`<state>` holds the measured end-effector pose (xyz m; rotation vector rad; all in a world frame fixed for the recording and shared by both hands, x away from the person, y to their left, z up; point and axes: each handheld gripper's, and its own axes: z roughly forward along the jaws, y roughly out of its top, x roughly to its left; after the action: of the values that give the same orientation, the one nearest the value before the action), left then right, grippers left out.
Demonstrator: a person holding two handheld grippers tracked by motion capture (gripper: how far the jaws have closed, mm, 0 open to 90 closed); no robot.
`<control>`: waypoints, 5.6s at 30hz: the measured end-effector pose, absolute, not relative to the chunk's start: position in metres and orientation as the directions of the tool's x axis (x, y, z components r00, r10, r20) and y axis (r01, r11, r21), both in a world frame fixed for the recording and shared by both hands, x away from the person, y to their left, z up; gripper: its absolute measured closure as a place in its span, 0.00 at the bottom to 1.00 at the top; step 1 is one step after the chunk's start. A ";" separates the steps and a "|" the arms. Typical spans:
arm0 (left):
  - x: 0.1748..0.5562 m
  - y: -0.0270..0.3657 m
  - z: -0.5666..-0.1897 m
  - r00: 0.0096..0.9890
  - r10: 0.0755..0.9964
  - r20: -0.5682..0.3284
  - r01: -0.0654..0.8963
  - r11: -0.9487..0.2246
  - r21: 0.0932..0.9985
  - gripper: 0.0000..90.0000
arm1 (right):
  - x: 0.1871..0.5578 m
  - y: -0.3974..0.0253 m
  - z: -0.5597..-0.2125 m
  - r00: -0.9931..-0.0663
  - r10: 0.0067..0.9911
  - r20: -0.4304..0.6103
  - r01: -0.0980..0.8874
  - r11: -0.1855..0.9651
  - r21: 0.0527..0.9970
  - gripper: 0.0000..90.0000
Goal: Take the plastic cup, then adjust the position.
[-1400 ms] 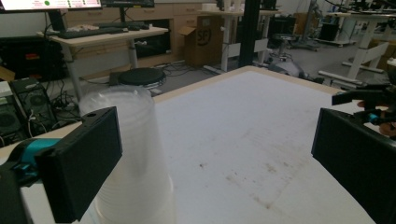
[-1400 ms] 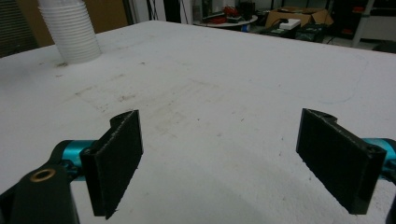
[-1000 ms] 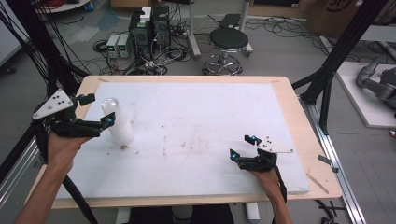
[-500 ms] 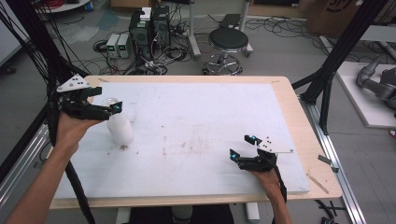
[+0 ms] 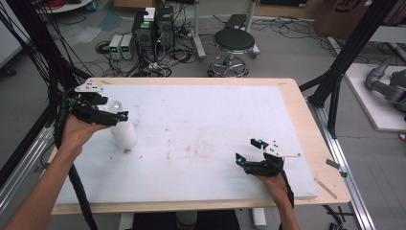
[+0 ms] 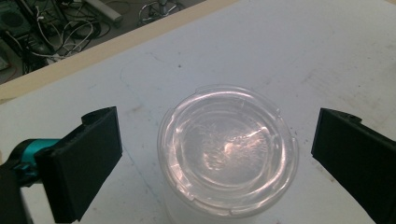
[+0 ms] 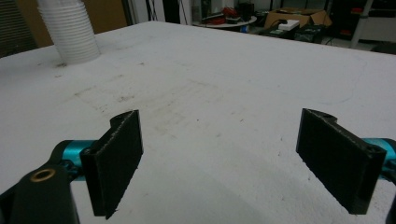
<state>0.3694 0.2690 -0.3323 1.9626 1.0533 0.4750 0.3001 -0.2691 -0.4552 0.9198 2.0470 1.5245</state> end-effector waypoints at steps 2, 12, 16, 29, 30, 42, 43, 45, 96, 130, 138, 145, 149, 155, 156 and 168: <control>0.370 0.269 -0.334 0.575 0.816 -0.055 0.506 -0.302 0.808 0.02 | 0.300 -0.269 -0.455 -0.688 0.724 0.050 0.254 0.176 0.951 0.16; 0.373 0.268 -0.339 0.569 0.821 -0.039 0.530 -0.330 0.781 0.10 | 0.300 -0.269 -0.455 -0.688 0.725 0.041 0.248 0.181 0.952 0.16; 0.374 0.268 -0.340 0.567 0.823 -0.037 0.540 -0.337 0.771 0.10 | 0.300 -0.269 -0.455 -0.689 0.724 0.043 0.248 0.179 0.952 0.16; 0.377 0.266 -0.343 0.587 0.808 -0.046 0.557 -0.362 0.748 0.20 | 0.299 -0.268 -0.455 -0.685 0.728 0.041 0.250 0.182 0.951 0.16; 0.377 0.266 -0.344 0.587 0.808 -0.046 0.558 -0.362 0.747 0.21 | 0.299 -0.268 -0.455 -0.684 0.728 0.037 0.246 0.183 0.952 0.16; 0.376 0.267 -0.343 0.603 0.795 -0.060 0.555 -0.364 0.748 0.35 | 0.300 -0.269 -0.455 -0.681 0.731 0.039 0.249 0.181 0.951 0.16; 0.375 0.267 -0.343 0.605 0.794 -0.061 0.551 -0.363 0.751 0.37 | 0.300 -0.268 -0.455 -0.682 0.731 0.041 0.252 0.181 0.951 0.16; 0.375 0.268 -0.343 0.602 0.796 -0.063 0.553 -0.360 0.751 0.38 | 0.300 -0.268 -0.455 -0.682 0.730 0.038 0.248 0.182 0.951 0.16; 0.342 0.273 -0.250 0.628 0.778 0.005 0.380 -0.313 0.871 0.41 | 0.300 -0.269 -0.455 -0.681 0.731 0.050 0.254 0.172 0.952 0.17; 0.296 0.189 -0.345 0.939 0.339 -0.061 0.121 -0.159 0.980 0.42 | 0.301 -0.269 -0.455 -0.679 0.732 0.058 0.268 0.174 0.948 0.17; 0.301 0.180 -0.368 0.958 0.276 -0.080 0.135 -0.184 0.974 0.40 | 0.301 -0.268 -0.455 -0.675 0.736 0.056 0.270 0.176 0.947 0.17; 0.305 0.177 -0.381 0.962 0.256 -0.090 0.142 -0.192 0.971 0.40 | 0.301 -0.269 -0.455 -0.676 0.734 0.060 0.274 0.175 0.946 0.17; 0.308 0.178 -0.386 0.958 0.269 -0.104 0.158 -0.186 0.970 0.41 | 0.302 -0.269 -0.455 -0.682 0.730 0.052 0.265 0.180 0.947 0.17; 0.310 0.180 -0.386 0.956 0.275 -0.107 0.159 -0.175 0.972 0.41 | 0.301 -0.268 -0.455 -0.693 0.719 0.048 0.258 0.186 0.948 0.17; 0.310 0.180 -0.386 0.955 0.277 -0.106 0.159 -0.177 0.971 0.41 | 0.301 -0.268 -0.455 -0.696 0.716 0.052 0.263 0.186 0.947 0.17; 0.313 0.177 -0.387 0.959 0.256 -0.124 0.166 -0.151 0.974 0.41 | 0.306 -0.266 -0.444 -0.766 0.639 0.065 0.233 0.182 0.955 0.17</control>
<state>0.3133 0.1766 -0.3875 1.7312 0.3181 0.0802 0.3056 -0.2664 -0.4439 0.8247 2.1149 1.6092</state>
